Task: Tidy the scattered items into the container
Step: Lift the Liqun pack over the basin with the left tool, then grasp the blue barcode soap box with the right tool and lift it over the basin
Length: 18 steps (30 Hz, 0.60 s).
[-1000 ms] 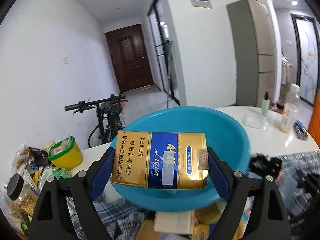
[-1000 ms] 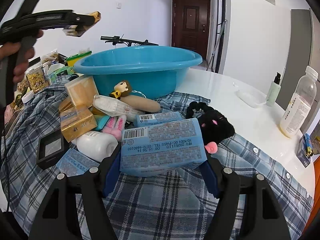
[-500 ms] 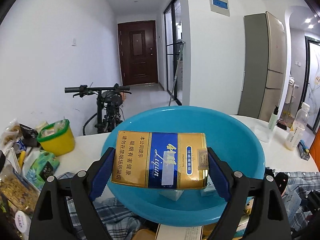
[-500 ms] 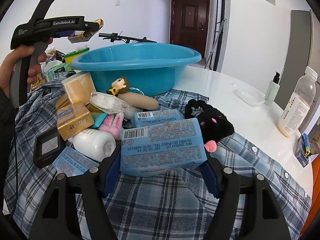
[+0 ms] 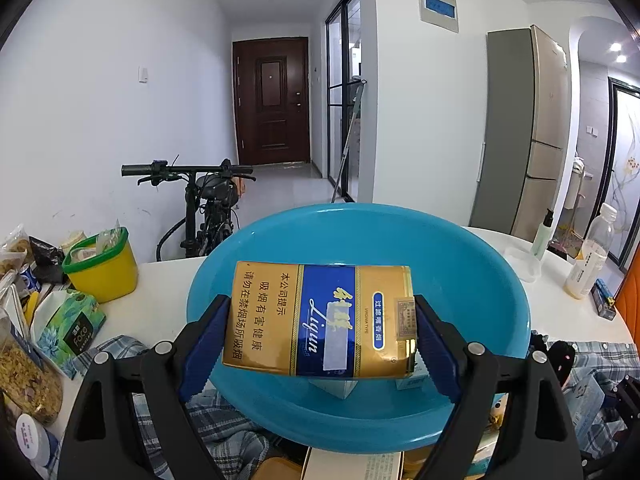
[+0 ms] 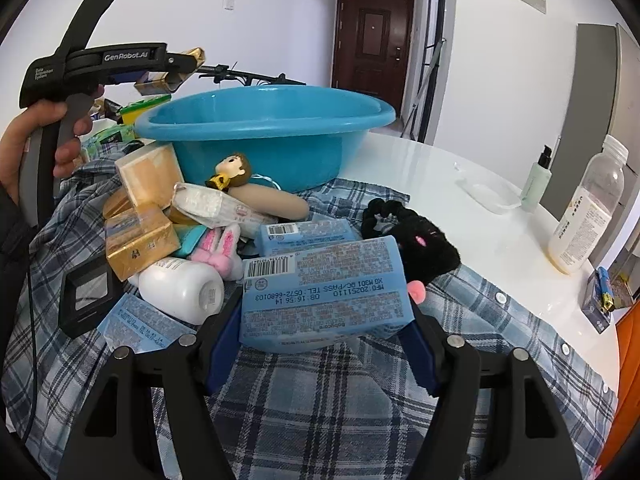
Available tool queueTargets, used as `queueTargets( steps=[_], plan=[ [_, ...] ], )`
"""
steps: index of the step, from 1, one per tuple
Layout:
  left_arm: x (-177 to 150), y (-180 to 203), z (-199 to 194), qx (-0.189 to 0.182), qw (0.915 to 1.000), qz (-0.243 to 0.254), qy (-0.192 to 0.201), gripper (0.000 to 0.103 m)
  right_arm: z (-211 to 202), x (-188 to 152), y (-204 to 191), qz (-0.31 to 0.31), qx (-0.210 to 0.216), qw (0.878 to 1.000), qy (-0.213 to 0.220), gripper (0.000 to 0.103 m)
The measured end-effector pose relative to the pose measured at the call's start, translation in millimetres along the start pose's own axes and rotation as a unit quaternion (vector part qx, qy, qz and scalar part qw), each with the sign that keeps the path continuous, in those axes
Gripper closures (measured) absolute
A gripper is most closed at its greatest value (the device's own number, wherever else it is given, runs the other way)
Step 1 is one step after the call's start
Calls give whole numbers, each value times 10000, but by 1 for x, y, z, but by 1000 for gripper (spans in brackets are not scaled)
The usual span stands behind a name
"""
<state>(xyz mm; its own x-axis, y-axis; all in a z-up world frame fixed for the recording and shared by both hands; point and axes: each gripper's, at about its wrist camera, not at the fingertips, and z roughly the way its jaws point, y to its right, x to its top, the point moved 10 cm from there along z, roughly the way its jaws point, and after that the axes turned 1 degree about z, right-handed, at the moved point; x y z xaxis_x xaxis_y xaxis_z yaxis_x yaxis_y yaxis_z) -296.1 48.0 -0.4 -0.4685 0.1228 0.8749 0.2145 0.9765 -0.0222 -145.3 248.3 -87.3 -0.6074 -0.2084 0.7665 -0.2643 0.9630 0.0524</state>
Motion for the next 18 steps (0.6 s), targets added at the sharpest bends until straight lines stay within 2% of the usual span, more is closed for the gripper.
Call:
queueTargets(
  steps=[4, 9, 13, 18],
  plan=[
    [2, 4, -4, -87, 9999, 15, 71, 14, -2, 1, -3, -40, 49, 10000, 56, 33],
    [2, 4, -7, -149, 9999, -39, 74, 14, -6, 9, 6, 375, 286, 9988, 148, 33],
    [2, -1, -6, -73, 9999, -103, 32, 14, -22, 42, 15, 553, 326, 9966, 511, 33],
    [1, -3, -8, -6, 9999, -122, 16, 14, -32, 101, 12, 373, 318, 9943, 951, 33]
  ],
)
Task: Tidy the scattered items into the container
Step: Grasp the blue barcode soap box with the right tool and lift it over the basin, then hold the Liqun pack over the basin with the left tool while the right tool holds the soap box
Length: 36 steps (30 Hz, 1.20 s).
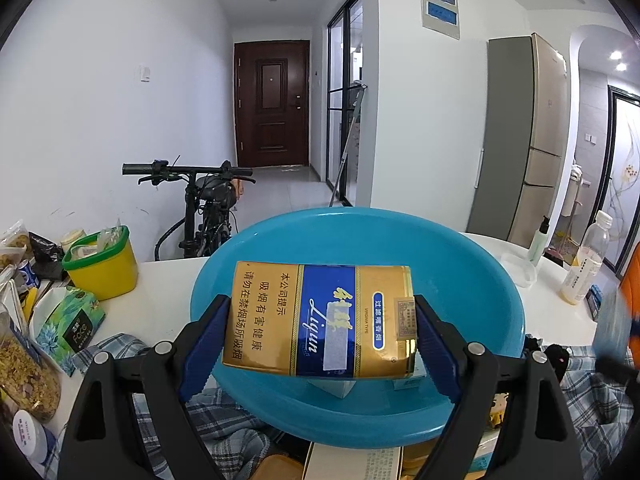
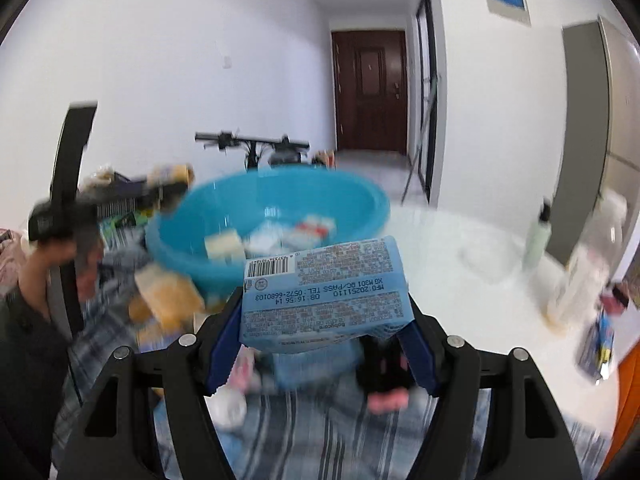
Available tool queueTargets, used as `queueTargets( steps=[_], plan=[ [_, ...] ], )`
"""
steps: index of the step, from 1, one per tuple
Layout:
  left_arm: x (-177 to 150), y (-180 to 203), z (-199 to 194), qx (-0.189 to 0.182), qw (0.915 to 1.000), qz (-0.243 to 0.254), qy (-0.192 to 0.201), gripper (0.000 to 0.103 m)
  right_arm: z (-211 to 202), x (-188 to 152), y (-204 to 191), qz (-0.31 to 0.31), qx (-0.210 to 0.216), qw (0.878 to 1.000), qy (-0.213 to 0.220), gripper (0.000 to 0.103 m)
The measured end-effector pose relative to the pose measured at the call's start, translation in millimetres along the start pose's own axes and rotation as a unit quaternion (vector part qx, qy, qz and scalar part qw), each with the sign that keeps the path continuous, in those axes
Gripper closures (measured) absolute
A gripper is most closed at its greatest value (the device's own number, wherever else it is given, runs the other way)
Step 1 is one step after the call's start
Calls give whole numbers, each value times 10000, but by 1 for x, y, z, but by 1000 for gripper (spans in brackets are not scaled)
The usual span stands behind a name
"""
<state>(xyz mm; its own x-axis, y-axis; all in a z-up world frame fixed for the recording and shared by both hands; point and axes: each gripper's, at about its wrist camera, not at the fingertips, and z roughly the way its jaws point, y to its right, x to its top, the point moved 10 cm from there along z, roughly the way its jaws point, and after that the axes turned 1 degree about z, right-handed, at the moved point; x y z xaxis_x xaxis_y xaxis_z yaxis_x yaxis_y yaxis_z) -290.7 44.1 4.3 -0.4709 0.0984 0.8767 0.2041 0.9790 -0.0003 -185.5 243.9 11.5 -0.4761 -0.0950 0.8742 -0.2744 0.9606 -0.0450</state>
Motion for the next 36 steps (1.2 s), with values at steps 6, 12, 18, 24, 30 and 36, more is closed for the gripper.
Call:
queueTargets(
  steps=[6, 12, 18, 24, 30, 36],
  plan=[
    [1, 4, -3, -30, 10000, 42, 48, 14, 23, 69, -23, -248, 225, 9983, 484, 33],
    [2, 4, -2, 27, 10000, 75, 57, 14, 61, 116, -49, -261, 613, 9948, 765, 33],
    [-2, -1, 7, 190, 9998, 94, -59, 14, 92, 107, -62, -315, 740, 9950, 601, 33],
    [-5, -4, 8, 328, 9994, 123, -36, 14, 89, 95, -47, -17, 764, 9950, 635, 33],
    [-5, 4, 8, 319, 9992, 259, -8, 14, 100, 82, -38, 21, 588, 9974, 424, 33],
    [-7, 6, 12, 331, 9989, 315, -72, 14, 105, 76, -39, -174, 368, 9985, 359, 33]
  ],
)
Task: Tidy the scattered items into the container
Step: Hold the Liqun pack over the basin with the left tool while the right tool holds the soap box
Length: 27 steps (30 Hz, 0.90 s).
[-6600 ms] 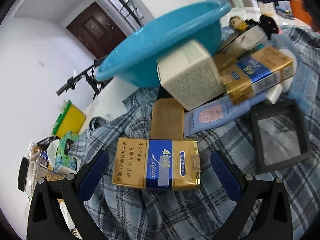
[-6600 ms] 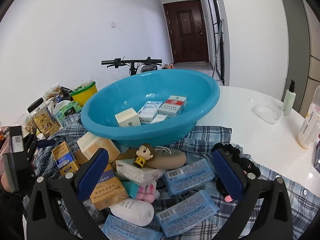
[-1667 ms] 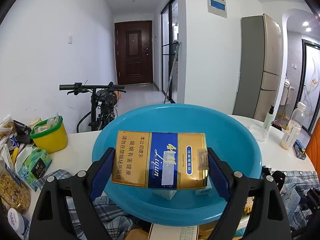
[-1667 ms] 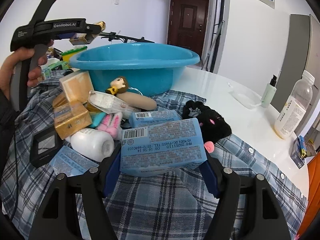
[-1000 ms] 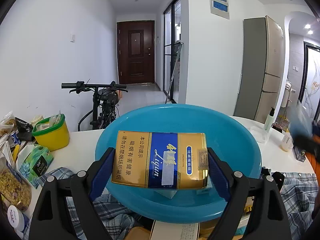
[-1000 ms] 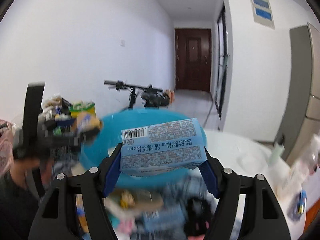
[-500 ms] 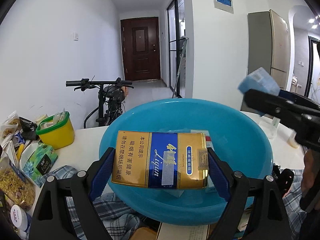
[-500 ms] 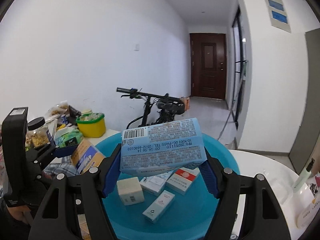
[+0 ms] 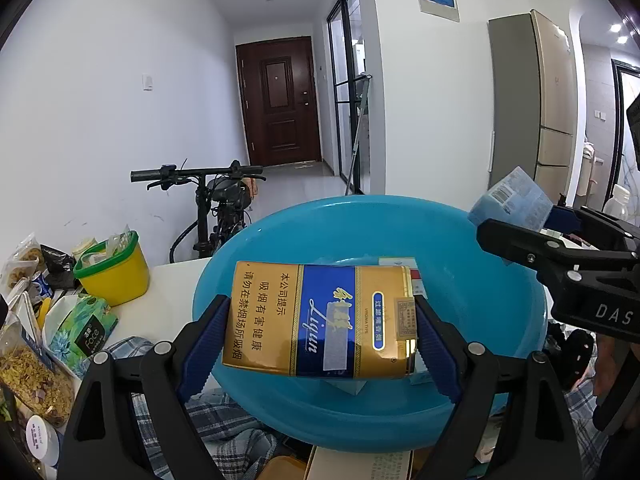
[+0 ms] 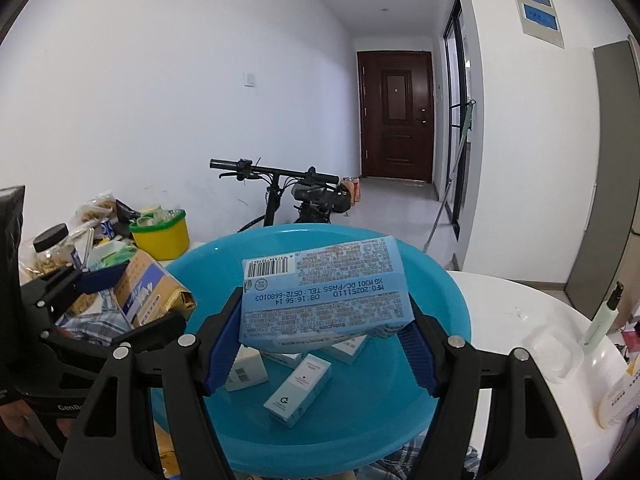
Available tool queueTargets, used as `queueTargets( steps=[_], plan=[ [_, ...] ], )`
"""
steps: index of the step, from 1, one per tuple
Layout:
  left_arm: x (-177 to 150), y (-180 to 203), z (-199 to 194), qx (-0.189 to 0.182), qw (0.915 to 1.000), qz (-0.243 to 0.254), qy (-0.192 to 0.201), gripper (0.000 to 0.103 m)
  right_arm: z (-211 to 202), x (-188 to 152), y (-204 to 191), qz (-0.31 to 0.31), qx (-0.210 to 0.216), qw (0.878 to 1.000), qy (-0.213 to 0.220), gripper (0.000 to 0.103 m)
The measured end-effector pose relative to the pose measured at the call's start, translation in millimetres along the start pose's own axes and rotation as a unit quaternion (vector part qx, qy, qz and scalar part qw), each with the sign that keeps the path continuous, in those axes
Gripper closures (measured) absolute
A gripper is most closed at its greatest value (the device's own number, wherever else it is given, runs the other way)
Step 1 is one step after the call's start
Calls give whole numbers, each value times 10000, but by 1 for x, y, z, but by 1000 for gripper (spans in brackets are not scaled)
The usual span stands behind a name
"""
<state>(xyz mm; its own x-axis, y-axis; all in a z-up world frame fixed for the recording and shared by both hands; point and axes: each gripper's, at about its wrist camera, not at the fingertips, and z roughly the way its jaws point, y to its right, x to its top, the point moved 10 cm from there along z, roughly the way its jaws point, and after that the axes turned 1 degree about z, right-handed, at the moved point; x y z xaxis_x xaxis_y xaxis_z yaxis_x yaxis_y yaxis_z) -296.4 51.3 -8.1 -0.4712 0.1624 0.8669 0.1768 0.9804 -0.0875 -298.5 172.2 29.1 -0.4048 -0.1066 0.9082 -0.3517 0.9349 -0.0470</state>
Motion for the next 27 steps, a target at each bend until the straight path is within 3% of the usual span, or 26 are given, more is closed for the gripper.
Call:
queueTargets(
  steps=[9, 27],
  plan=[
    [2, -5, -2, -14, 10000, -63, 49, 14, -6, 1, 5, -87, -306, 9994, 146, 33],
    [0, -1, -1, 24, 10000, -17, 19, 14, -1, -5, 0, -178, -324, 9993, 54, 33]
  ],
)
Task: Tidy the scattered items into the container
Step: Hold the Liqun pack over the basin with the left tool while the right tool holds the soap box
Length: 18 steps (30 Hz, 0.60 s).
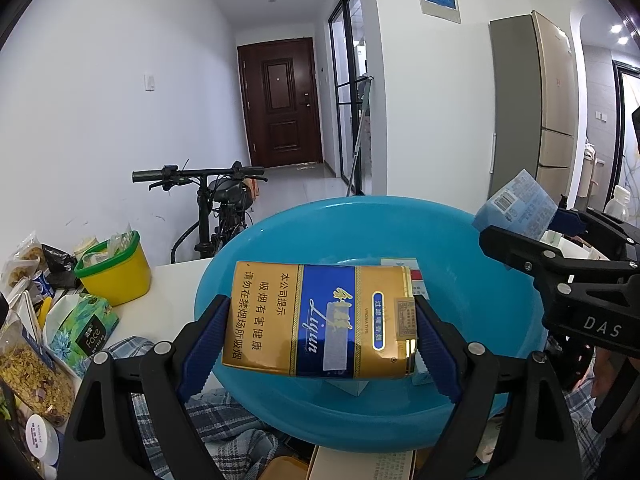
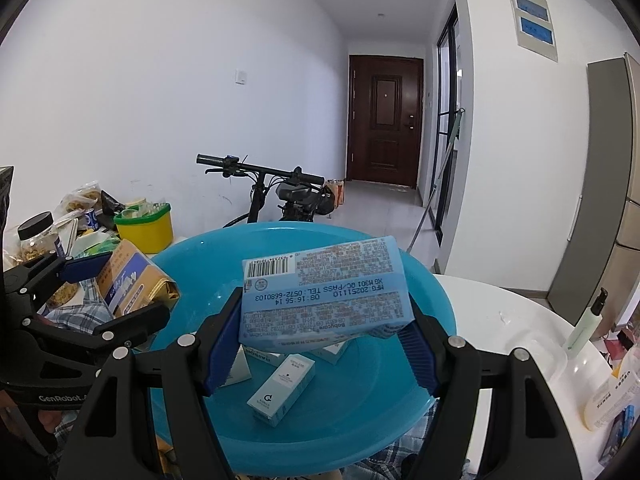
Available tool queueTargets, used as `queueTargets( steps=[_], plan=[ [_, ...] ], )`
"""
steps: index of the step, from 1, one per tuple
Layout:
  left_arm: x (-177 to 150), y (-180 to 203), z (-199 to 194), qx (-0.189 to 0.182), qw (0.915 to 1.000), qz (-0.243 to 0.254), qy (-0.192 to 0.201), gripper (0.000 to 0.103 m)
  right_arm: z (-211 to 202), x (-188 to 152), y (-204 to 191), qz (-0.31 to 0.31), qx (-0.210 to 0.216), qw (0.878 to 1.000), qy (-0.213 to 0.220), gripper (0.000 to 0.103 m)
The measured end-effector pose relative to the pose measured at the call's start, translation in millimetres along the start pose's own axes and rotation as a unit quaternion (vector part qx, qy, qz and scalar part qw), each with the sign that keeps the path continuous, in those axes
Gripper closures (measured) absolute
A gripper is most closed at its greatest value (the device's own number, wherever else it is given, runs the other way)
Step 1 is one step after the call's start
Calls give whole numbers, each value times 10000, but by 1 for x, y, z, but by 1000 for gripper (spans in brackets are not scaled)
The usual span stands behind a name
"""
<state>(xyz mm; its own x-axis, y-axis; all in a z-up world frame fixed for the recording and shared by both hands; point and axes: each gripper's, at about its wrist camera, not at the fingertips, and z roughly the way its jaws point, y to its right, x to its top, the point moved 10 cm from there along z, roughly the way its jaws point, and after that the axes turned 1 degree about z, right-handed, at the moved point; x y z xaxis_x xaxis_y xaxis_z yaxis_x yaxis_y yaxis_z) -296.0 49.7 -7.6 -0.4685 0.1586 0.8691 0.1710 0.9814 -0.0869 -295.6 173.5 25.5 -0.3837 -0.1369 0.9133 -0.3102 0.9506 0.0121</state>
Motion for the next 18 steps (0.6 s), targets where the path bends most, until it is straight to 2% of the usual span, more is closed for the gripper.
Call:
queueTargets(
  steps=[18],
  plan=[
    [-2, 1, 2, -16, 10000, -30, 7, 14, -4, 0, 2, -43, -55, 10000, 30, 32]
  ],
)
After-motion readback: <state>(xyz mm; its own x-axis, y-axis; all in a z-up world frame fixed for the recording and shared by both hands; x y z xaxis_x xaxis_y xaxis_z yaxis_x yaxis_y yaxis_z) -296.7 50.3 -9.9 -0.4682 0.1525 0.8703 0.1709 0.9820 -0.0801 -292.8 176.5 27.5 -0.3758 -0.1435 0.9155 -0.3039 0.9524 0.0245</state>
